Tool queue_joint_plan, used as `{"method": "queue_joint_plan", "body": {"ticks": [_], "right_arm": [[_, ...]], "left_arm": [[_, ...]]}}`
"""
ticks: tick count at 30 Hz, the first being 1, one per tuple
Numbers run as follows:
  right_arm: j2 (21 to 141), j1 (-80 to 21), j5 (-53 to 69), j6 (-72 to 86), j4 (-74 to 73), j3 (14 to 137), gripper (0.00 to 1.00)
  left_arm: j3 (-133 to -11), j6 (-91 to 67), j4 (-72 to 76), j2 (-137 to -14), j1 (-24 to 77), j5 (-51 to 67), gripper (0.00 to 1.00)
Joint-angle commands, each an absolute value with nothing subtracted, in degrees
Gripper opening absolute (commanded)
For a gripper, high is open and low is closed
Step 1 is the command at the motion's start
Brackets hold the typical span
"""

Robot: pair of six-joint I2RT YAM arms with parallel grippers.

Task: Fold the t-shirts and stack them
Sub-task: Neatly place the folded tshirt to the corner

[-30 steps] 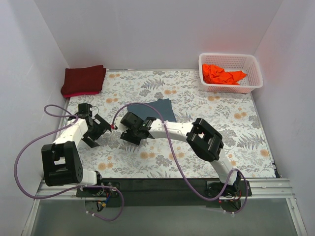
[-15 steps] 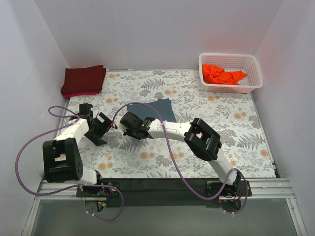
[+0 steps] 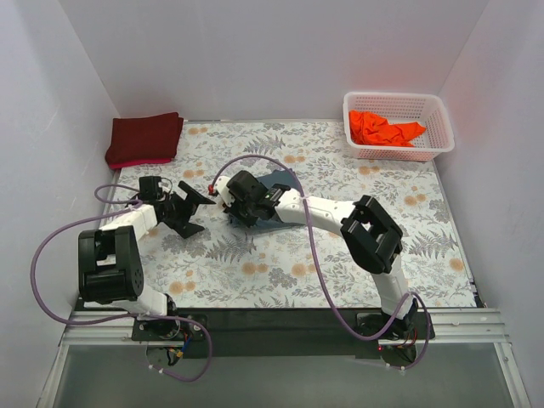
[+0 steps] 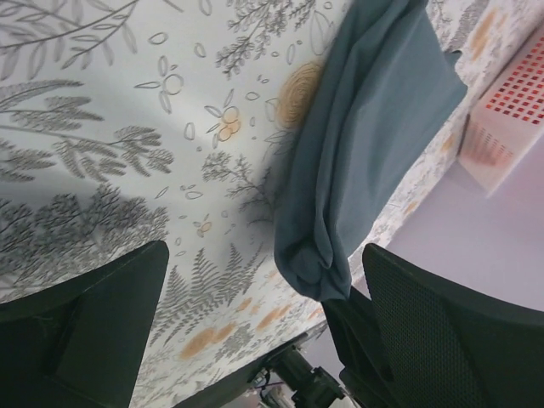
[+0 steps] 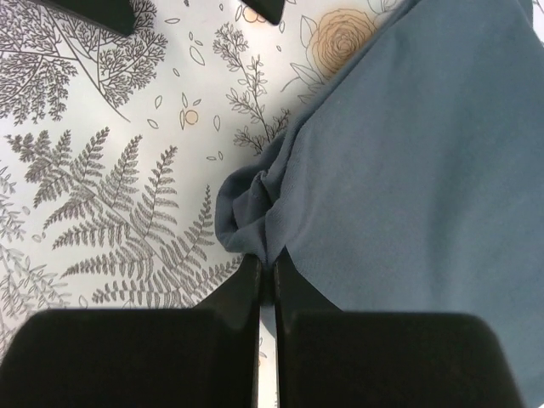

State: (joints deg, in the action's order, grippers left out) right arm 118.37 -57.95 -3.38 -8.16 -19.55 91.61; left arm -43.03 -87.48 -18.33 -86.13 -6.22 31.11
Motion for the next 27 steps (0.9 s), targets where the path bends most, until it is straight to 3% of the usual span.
{"method": "queue_joint_plan", "body": {"ticks": [1,12,23,27], "right_arm": [[114.44,-56.43,1.56,-4.58,-17.67,89.66,0.01],[112.85,-54.32,4.74,-1.67,-15.47,87.98,0.01],[110.57,-52.47,6.15,1.05,-13.62,87.8,0.01],[110.57,-52.38,7.64,1.32,-13.19,87.36,0.01]], "left_arm": [[-42.54,-91.84,-11.26,-87.88,-4.67,36.3,0.98],[-43.33,-100.02,1.39,-97.11,4.48,33.58,0.98],[-44.12,-100.37,4.3,-101.95,8.35,27.69,0.98],[-44.82,-100.2,5.01,-103.27,8.96,27.6,0.87]]}}
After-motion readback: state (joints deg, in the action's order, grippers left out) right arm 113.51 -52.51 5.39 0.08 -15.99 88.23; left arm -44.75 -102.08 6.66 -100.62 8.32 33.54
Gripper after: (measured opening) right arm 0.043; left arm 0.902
